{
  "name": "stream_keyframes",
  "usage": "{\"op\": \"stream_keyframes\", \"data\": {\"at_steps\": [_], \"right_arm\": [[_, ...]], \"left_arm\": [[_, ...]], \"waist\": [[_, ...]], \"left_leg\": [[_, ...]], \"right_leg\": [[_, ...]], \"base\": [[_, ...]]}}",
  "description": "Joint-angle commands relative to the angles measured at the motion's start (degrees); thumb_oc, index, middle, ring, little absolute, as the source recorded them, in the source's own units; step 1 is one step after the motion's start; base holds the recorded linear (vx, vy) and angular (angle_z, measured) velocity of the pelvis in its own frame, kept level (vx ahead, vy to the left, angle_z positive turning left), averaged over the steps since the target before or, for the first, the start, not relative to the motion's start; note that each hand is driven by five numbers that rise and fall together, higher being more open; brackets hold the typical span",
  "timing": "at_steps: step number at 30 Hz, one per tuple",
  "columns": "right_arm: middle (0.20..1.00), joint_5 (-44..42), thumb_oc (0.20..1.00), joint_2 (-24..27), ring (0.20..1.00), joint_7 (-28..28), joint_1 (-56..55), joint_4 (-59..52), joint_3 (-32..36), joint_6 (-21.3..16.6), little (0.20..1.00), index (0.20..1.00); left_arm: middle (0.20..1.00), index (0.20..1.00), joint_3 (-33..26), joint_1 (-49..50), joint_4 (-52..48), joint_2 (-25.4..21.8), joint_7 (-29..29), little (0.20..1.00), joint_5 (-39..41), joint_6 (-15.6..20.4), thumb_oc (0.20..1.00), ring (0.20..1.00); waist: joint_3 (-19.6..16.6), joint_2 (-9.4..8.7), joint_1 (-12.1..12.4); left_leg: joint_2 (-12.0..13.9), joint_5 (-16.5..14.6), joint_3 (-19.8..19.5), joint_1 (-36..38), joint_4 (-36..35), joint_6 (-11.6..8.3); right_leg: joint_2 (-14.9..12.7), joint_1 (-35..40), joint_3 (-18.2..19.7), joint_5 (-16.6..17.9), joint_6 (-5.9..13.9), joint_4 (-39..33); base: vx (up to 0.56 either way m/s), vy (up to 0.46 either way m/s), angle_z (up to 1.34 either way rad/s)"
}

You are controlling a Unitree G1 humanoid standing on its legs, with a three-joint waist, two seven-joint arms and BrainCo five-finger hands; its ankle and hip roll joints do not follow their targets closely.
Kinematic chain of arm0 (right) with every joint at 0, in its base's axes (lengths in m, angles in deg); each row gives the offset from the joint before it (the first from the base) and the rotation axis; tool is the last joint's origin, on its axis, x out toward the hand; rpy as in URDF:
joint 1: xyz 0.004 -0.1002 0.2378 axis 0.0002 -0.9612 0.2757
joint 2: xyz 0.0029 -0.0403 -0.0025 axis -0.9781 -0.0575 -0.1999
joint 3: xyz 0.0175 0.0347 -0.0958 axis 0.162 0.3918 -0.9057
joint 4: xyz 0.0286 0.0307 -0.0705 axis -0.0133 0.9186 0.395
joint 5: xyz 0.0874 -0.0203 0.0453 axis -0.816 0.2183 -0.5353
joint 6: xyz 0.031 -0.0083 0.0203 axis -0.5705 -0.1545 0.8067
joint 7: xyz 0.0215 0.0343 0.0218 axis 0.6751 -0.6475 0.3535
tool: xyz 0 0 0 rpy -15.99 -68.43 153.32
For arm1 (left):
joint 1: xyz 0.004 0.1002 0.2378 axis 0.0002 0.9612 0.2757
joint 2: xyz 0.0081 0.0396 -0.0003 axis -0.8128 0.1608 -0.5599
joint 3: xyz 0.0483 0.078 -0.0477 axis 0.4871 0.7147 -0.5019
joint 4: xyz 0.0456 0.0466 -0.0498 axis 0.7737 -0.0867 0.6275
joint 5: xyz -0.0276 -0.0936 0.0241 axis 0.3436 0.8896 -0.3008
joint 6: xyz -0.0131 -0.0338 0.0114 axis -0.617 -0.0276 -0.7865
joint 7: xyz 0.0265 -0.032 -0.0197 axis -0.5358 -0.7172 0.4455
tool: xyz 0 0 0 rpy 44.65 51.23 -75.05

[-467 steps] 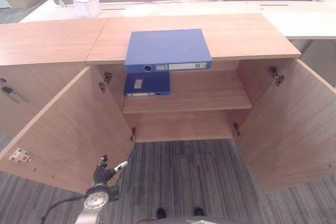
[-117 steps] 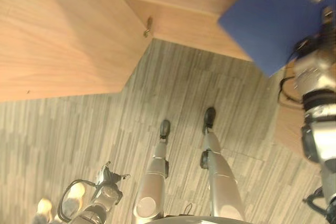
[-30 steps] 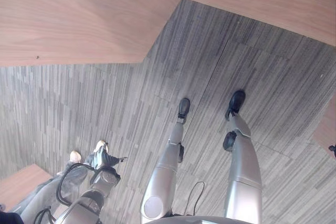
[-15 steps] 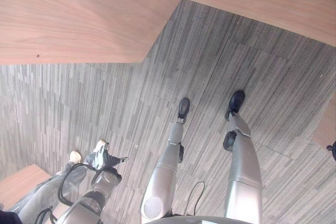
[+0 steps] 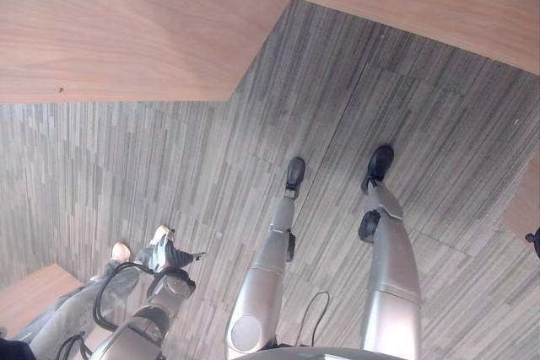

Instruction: Put the empty folder in the office cabinet

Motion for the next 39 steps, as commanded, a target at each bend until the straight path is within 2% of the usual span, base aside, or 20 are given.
{"op": "stream_keyframes", "data": {"at_steps": [1,12,14,18,21,26,30,31,39], "right_arm": [[1.0,2.17,1.0,0.68,1.0,2.01,-1.83,-1.23,-6.47,-1.06,1.0,1.0],[1.0,3.01,1.0,1.08,1.0,1.77,-1.62,-0.7,-6.91,-0.77,1.0,1.0],[1.0,4.12,1.0,0.81,1.0,-0.12,-1.8,0.82,-6.83,-0.43,1.0,1.0],[1.0,6.86,1.0,0.26,1.0,-3.67,-1.41,3.05,-6.95,1.36,1.0,1.0],[1.0,10.38,1.0,-0.94,1.0,-5.75,-0.77,4.82,-8.52,4.8,1.0,1.0],[1.0,13.56,1.0,-1.97,1.0,-5.98,0.08,7.73,-11.94,8.18,1.0,1.0],[1.0,14.36,1.0,-2.38,1.0,-5.51,0.15,8.18,-13.01,9.08,1.0,1.0],[0.2,14.32,0.2,-2.48,0.2,-5.4,-0.03,8.14,-13.02,9.1,0.2,0.2],[0.2,14.53,0.2,-2.86,0.2,-4.93,-0.25,8.06,-13.36,9.29,0.2,0.2]], "left_arm": [[1.0,1.0,-0.1,4.18,4.6,-3.26,0.56,1.0,0.68,-1.99,1.0,1.0],[1.0,1.0,-0.01,4.26,4.12,-3.29,0.55,1.0,0.81,-2.11,1.0,1.0],[1.0,1.0,0.08,3.91,4.38,-3.07,0.83,1.0,0.86,-2.18,1.0,1.0],[1.0,1.0,0.42,2.78,4.81,-2.74,1.37,1.0,0.83,-2.23,1.0,1.0],[1.0,1.0,0.57,1.12,5.62,-2.15,1.64,1.0,0.99,-2.24,1.0,1.0],[1.0,1.0,0.59,-0.76,6.72,-1.85,2.04,1.0,1.42,-2.09,1.0,1.0],[1.0,1.0,0.55,-1.15,6.93,-1.84,2.18,1.0,1.65,-2.09,1.0,1.0],[1.0,1.0,0.52,-1.15,6.99,-1.8,2.18,1.0,1.72,-2.06,1.0,1.0],[1.0,1.0,0.44,-1.21,6.68,-1.7,2.14,1.0,2.11,-2.16,1.0,1.0]], "waist": [[-4.27,0.06,-0.17],[-3.85,0.15,-0.33],[-3.75,0.11,-0.5],[-3.67,-0.08,-0.92],[-3.52,-0.46,-1.55],[-3.18,-1.15,-2.34],[-2.99,-1.4,-2.57],[-2.96,-1.4,-2.63],[-2.52,-1.51,-2.86]], "left_leg": [[5.63,-11.66,2.57,13.47,-0.55,-5.47],[5.83,-11.61,2.87,13.98,-0.55,-5.43],[5.8,-11.67,2.94,14.05,-0.55,-5.41],[5.89,-11.74,3.08,14.12,-0.55,-5.31],[6.09,-11.7,3.22,13.89,-0.55,-5.3],[6.4,-11.67,3.48,13.66,-0.55,-5.3],[6.6,-11.56,3.54,13.58,-0.55,-5.36],[6.62,-11.54,3.58,13.57,-0.55,-5.36],[6.71,-11.45,3.87,13.74,-0.55,-5.36]], "right_leg": [[0.22,3.59,7.15,-7.14,10.04,0.44],[0.22,4.03,7.38,-7.06,10.11,0.14],[0.35,4.16,7.46,-6.92,10.09,-0.06],[0.53,4.25,7.55,-6.81,10.0,-0.2],[0.72,4.07,7.56,-6.52,9.89,-0.41],[0.96,3.79,7.52,-6.17,9.72,-0.59],[1.1,3.85,7.52,-6.01,9.69,-0.83],[1.13,3.85,7.5,-5.96,9.69,-0.83],[1.28,4.15,7.52,-5.77,9.7,-1.18]], "base": [[0.0,0.0,0.0],[0.0,0.0,0.0],[0.0,0.0,0.0],[0.0,0.0,0.0],[0.0,0.0,0.0],[0.0,0.0,0.0],[0.0,0.0,0.0],[0.0,0.0,0.0],[0.0,0.0,0.0]]}}
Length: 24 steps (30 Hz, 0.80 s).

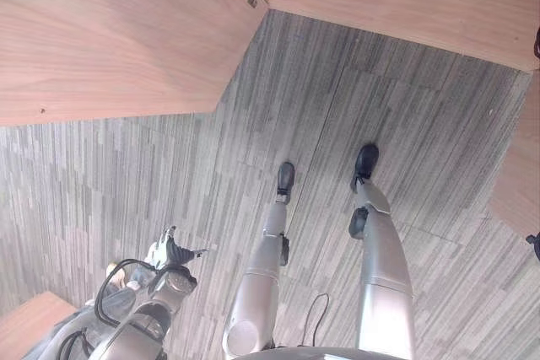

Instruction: Put the empty folder in the office cabinet

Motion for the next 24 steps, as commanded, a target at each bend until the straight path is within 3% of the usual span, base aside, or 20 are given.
{"op": "stream_keyframes", "data": {"at_steps": [1,24], "right_arm": [[0.2,3.19,0.2,-1.18,0.2,0.64,-0.45,2.69,-4.22,-0.94,0.2,0.2],[0.2,5.59,0.2,-6.96,0.2,0.95,-4.58,3.01,-1.37,0.01,0.2,0.2]], "left_arm": [[1.0,1.0,0.08,-0.34,6.54,-1.9,1.66,1.0,2.06,-1.68,1.0,1.0],[1.0,1.0,-0.05,-1.93,5.86,-1.2,2.79,1.0,2.9,-1.69,1.0,1.0]], "waist": [[-2.3,-1.3,1.72],[-1.06,-0.91,2.47]], "left_leg": [[6.73,-11.43,2.86,12.75,-0.54,-5.33],[7.27,-10.68,2.23,11.06,-0.54,-5.73]], "right_leg": [[1.16,3.13,7.23,-5.78,9.43,-0.69],[0.98,1.76,6.61,-6.37,9.04,0.5]], "base": [[0.0,0.0,0.0],[0.0,0.0,0.0]]}}
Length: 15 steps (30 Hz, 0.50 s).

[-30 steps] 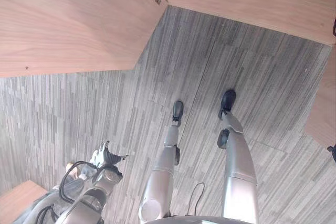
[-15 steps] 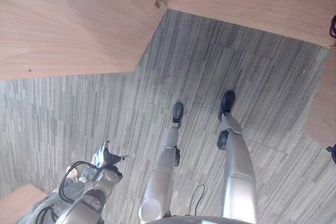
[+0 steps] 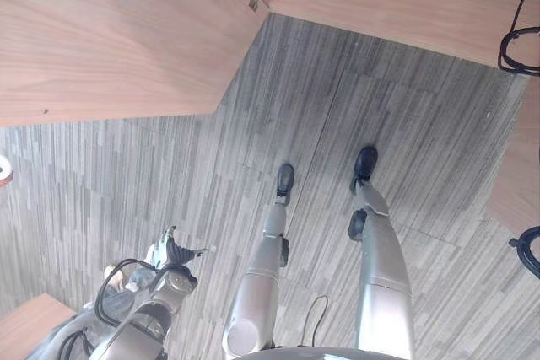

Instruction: Put the empty folder in the office cabinet

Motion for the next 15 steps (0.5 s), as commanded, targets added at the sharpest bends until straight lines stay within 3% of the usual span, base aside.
{"op": "stream_keyframes", "data": {"at_steps": [1,15], "right_arm": [[0.2,3.13,0.2,-1.34,0.2,-0.25,-1.63,3.2,-2.32,-0.9,0.2,0.2],[0.2,5.49,0.2,-2.62,0.2,1.47,-1.64,2.69,-3.81,0.24,0.2,0.2]], "left_arm": [[1.0,1.0,0.09,-1.95,5.8,-1.1,2.62,1.0,1.7,-1.66,1.0,1.0],[1.0,1.0,-0.14,-2.67,5.48,-1.65,2.43,1.0,2.0,-1.72,1.0,1.0]], "waist": [[-0.79,-0.9,2.27],[-0.49,-1.39,2.27]], "left_leg": [[6.96,-10.5,2.2,10.54,-0.53,-5.83],[7.12,-10.6,2.15,10.0,-0.53,-5.98]], "right_leg": [[0.44,0.75,6.47,-6.91,8.71,1.73],[0.6,0.2,6.37,-6.89,8.68,1.94]], "base": [[0.0,0.0,0.0],[0.0,0.0,0.0]]}}
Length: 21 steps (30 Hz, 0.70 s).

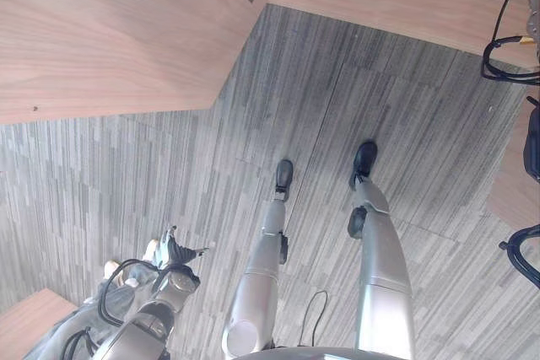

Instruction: Put the empty folder in the office cabinet

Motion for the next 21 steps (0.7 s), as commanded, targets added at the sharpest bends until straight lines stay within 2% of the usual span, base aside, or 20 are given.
{"op": "stream_keyframes", "data": {"at_steps": [1,2,6,9,15,16,17,20,21], "right_arm": [[0.2,5.37,0.2,-1.29,0.2,2.92,-0.04,2.57,-6.33,1.23,0.2,0.2],[0.2,5.37,0.2,-1.3,0.2,2.94,-0.01,2.6,-6.35,1.24,0.2,0.2],[0.2,15.42,0.2,-2.47,0.2,8.51,1.37,0.98,-14.83,5.15,0.2,0.2],[0.2,20.43,0.2,-3.06,0.2,11.23,1.49,-0.52,-19.08,6.07,0.2,0.2],[0.2,25.49,0.2,-7.43,0.2,14.56,0.36,-4.62,-23.55,5.65,0.2,0.2],[0.2,26.67,0.2,-9.75,0.2,15.37,-0.06,-6.26,-24.53,5.22,0.2,0.2],[0.2,26.68,0.2,-9.77,0.2,15.35,-0.08,-6.29,-24.53,5.23,0.2,0.2],[0.2,25.88,0.2,-15.12,0.2,16.3,-1.22,-11.46,-26.06,3.57,0.2,0.2],[0.2,25.88,0.2,-15.15,0.2,16.25,-1.25,-11.51,-26.06,3.59,0.2,0.2]], "left_arm": [[1.0,1.0,-0.17,-2.38,5.23,-2.82,0.92,1.0,1.89,-1.57,1.0,1.0],[1.0,1.0,-0.18,-2.39,5.22,-2.8,0.92,1.0,1.88,-1.57,1.0,1.0],[1.0,1.0,0.35,-2.01,3.94,-3.84,-0.06,1.0,1.37,-1.11,1.0,1.0],[1.0,1.0,0.83,-2.03,2.66,-4.16,-0.66,1.0,1.02,-0.8,1.0,1.0],[1.0,1.0,1.77,-3.65,1.24,-5.07,-1.68,1.0,0.61,-0.72,1.0,1.0],[1.0,1.0,1.92,-4.58,1.23,-5.32,-1.98,1.0,0.52,-0.97,1.0,1.0],[1.0,1.0,1.89,-4.56,1.23,-5.31,-1.98,1.0,0.51,-0.97,1.0,1.0],[1.0,1.0,1.94,-5.0,2.02,-5.6,-2.37,1.0,0.01,-1.61,1.0,1.0],[1.0,1.0,1.91,-4.97,2.02,-5.6,-2.37,1.0,0.0,-1.61,1.0,1.0]], "waist": [[-0.55,-1.47,2.43],[-0.54,-1.45,2.42],[-0.63,-1.69,3.09],[-0.67,-1.47,3.39],[-0.53,-1.22,3.67],[-0.51,-1.29,3.62],[-0.52,-1.3,3.59],[-0.4,-1.65,3.27],[-0.42,-1.66,3.24]], "left_leg": [[6.97,-10.6,2.63,11.43,-0.52,-5.99],[6.97,-10.6,2.63,11.43,-0.52,-5.99],[7.03,-10.2,2.38,11.66,-0.52,-6.07],[7.01,-9.94,2.3,11.91,-0.52,-6.08],[7.01,-9.71,2.34,12.27,-0.52,-6.05],[6.99,-9.61,2.35,12.17,-0.52,-6.0],[6.99,-9.61,2.35,12.16,-0.52,-6.0],[7.04,-9.43,2.55,11.85,-0.52,-5.99],[7.03,-9.42,2.55,11.84,-0.52,-5.98]], "right_leg": [[0.44,1.64,6.45,-7.02,8.81,1.81],[0.44,1.65,6.44,-7.02,8.81,1.8],[0.3,1.54,6.4,-6.87,8.73,2.3],[0.16,1.59,6.42,-6.75,8.69,2.5],[0.13,1.88,6.65,-6.52,8.66,2.37],[0.13,1.7,6.78,-6.47,8.6,2.42],[0.13,1.69,6.79,-6.48,8.6,2.43],[0.18,1.42,6.93,-6.25,8.51,2.46],[0.18,1.41,6.93,-6.25,8.51,2.47]], "base": [[0.0,0.0,0.0],[0.0,0.0,0.0],[0.0,0.0,0.0],[0.0,0.0,0.0],[0.0,0.009,-0.02],[0.0,0.0,0.0],[0.0,0.0,0.0],[0.0,0.0,0.0],[0.0,0.0,0.0]]}}
